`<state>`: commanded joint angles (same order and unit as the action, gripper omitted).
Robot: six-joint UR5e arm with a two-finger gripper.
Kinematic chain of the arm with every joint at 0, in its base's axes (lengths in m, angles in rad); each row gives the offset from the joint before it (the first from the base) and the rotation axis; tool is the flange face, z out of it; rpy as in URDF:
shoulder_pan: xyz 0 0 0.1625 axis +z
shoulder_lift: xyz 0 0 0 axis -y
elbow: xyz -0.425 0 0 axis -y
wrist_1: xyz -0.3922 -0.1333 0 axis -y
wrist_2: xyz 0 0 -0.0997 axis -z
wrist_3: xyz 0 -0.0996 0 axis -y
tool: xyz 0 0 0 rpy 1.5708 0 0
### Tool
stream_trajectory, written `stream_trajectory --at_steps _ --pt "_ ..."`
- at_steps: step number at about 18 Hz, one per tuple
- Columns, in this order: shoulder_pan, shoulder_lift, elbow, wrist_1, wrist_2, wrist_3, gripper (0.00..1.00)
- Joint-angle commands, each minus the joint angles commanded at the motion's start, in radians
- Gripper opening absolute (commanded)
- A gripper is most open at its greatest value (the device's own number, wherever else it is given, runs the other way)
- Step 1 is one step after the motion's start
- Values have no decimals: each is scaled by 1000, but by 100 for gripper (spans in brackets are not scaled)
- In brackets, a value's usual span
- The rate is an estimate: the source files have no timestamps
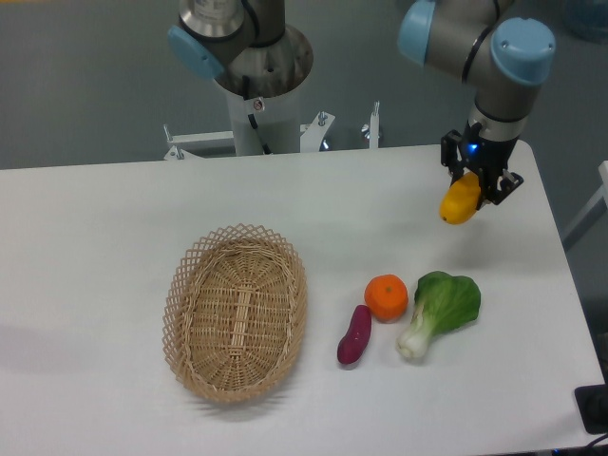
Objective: Place the mango on the table
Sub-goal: 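Lower the held yellow mango toward the table with the gripper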
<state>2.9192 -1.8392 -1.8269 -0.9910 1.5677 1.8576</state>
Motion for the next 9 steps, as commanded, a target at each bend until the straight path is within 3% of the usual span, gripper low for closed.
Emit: stream_trajectory --at_steps 2,6,9 --pt "0 -15 -23 17 2 -1 44" --pt "20 -34 -95 109 5 -2 44" --pt "18 -41 -107 120 2 -15 45"
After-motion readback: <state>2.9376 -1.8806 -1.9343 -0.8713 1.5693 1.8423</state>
